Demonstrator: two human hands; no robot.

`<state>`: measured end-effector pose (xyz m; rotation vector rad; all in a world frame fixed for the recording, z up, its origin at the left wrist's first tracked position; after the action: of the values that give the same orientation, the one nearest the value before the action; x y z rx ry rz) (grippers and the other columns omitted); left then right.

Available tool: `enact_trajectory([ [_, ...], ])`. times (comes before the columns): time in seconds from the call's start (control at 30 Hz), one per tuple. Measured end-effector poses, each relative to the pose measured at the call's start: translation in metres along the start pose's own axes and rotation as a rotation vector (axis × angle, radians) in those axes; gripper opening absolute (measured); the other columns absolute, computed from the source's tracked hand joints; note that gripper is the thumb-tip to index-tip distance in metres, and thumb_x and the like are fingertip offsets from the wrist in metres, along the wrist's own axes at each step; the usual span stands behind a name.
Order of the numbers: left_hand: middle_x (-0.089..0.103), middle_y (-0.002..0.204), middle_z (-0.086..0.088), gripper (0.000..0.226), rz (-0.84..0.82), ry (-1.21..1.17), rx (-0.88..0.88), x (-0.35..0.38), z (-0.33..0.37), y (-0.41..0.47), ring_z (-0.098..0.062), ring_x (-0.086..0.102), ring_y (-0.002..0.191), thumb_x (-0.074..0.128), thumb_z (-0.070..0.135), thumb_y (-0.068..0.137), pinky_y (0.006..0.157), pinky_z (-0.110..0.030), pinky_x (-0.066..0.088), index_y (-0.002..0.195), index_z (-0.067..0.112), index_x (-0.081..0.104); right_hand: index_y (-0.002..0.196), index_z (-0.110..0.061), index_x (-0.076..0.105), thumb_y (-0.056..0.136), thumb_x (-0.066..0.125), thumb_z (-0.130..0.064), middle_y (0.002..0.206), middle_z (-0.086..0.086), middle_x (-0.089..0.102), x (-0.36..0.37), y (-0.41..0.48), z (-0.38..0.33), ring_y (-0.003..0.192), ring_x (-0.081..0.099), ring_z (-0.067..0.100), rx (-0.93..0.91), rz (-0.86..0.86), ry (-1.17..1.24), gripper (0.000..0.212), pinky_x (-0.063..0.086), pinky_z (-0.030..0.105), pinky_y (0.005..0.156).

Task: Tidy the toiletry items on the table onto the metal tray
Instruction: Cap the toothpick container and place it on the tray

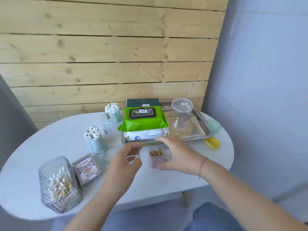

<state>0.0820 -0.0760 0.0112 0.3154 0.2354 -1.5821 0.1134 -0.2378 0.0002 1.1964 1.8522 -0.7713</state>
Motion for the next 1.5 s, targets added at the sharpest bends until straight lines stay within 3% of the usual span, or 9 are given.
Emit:
enact_trajectory([
  [0.13, 0.063, 0.106, 0.008, 0.043, -0.014, 0.117, -0.085, 0.002, -0.055, -0.03, -0.008, 0.06, 0.098, 0.06, -0.004, 0.078, 0.091, -0.029, 0.049, 0.112, 0.022, 0.059, 0.137, -0.02, 0.038, 0.076, 0.069, -0.033, 0.141, 0.001, 0.046, 0.026, 0.014, -0.01, 0.13, 0.041, 0.023, 0.069, -0.014, -0.223, 0.069, 0.034, 0.034, 0.104],
  [0.27, 0.049, 0.128, 0.01, 0.07, -0.095, 0.152, -0.096, 0.015, -0.066, -0.027, -0.009, 0.049, 0.112, 0.071, 0.005, 0.076, 0.093, -0.018, 0.036, 0.137, 0.023, 0.04, 0.117, -0.021, 0.055, 0.074, 0.071, -0.031, 0.117, 0.0, 0.064, 0.021, 0.008, -0.022, 0.11, 0.056, 0.023, 0.116, 0.1, -0.107, 0.047, 0.041, 0.03, 0.088],
  [0.4, 0.072, 0.098, 0.017, 0.046, -0.163, 0.06, -0.022, 0.026, -0.057, -0.018, -0.004, 0.065, 0.095, 0.074, 0.008, 0.073, 0.081, -0.02, 0.047, 0.104, 0.039, 0.061, 0.114, -0.023, 0.057, 0.07, 0.074, -0.031, 0.116, -0.004, 0.064, 0.012, -0.01, -0.042, 0.105, 0.056, 0.015, 0.016, 0.126, 0.013, 0.047, 0.045, 0.029, 0.088],
  [0.53, 0.076, 0.087, 0.011, 0.037, -0.197, -0.07, -0.017, 0.035, -0.053, -0.017, -0.009, 0.071, 0.082, 0.078, 0.012, 0.073, 0.07, -0.013, 0.051, 0.09, 0.042, 0.068, 0.119, -0.029, 0.053, 0.074, 0.074, -0.037, 0.111, -0.013, 0.061, -0.009, -0.029, -0.026, 0.093, 0.056, -0.002, -0.019, 0.086, 0.271, 0.05, 0.04, 0.004, 0.078],
  [0.7, 0.077, 0.084, 0.009, 0.033, -0.16, -0.122, -0.058, 0.035, -0.056, -0.008, -0.014, 0.07, 0.081, 0.082, 0.013, 0.069, 0.074, -0.023, 0.053, 0.085, 0.038, 0.069, 0.113, -0.017, 0.057, 0.074, 0.076, -0.023, 0.114, 0.002, 0.059, -0.077, -0.053, 0.1, 0.103, 0.056, 0.015, 0.402, 0.611, 0.234, 0.044, 0.043, 0.027, 0.095],
  [0.93, 0.077, 0.083, 0.007, 0.033, -0.152, -0.182, -0.058, 0.039, -0.044, 0.006, -0.011, 0.071, 0.074, 0.082, 0.011, 0.068, 0.07, -0.017, 0.054, 0.093, 0.027, 0.068, 0.129, -0.019, 0.047, 0.067, 0.075, -0.048, 0.135, 0.008, 0.044, -0.052, -0.057, 0.188, 0.13, 0.037, 0.03, 0.804, 0.427, -0.055, 0.075, 0.03, 0.04, 0.106],
  [1.13, 0.075, 0.077, 0.011, 0.031, -0.152, -0.194, -0.014, 0.047, -0.03, 0.012, 0.0, 0.065, 0.064, 0.081, 0.009, 0.07, 0.061, -0.008, 0.049, 0.092, 0.027, 0.068, 0.101, -0.018, 0.066, 0.075, 0.069, -0.039, 0.116, 0.01, 0.054, -0.046, -0.059, 0.183, 0.115, 0.049, 0.033, 0.82, 0.466, -0.058, 0.034, 0.037, 0.037, 0.096],
  [1.3, 0.076, 0.077, 0.006, 0.034, -0.166, -0.19, 0.02, 0.051, -0.023, 0.013, -0.002, 0.062, 0.062, 0.081, 0.011, 0.07, 0.064, -0.011, 0.05, 0.097, 0.027, 0.069, 0.077, -0.001, 0.064, 0.068, 0.067, -0.005, 0.078, 0.018, 0.064, -0.065, -0.089, 0.142, 0.077, 0.059, 0.039, 0.679, 0.711, 0.138, 0.011, 0.041, 0.028, 0.06],
  [1.5, 0.076, 0.081, -0.003, 0.032, -0.212, -0.188, 0.019, 0.056, -0.02, 0.009, -0.01, 0.063, 0.067, 0.081, 0.011, 0.07, 0.072, -0.025, 0.054, 0.097, 0.025, 0.07, 0.1, -0.025, 0.063, 0.065, 0.08, -0.013, 0.098, -0.008, 0.057, -0.061, -0.061, 0.025, 0.071, 0.059, 0.003, 0.178, 0.262, 0.234, 0.04, 0.044, 0.013, 0.067],
])
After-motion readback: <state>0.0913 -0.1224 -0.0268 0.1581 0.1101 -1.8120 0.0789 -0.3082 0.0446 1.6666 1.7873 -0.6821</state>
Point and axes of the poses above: each hand's wrist, its own y-axis towards the middle knuckle, its own x-axis out of the palm, z = x × y, the point moved 7 cm from there along y, towards the middle knuckle
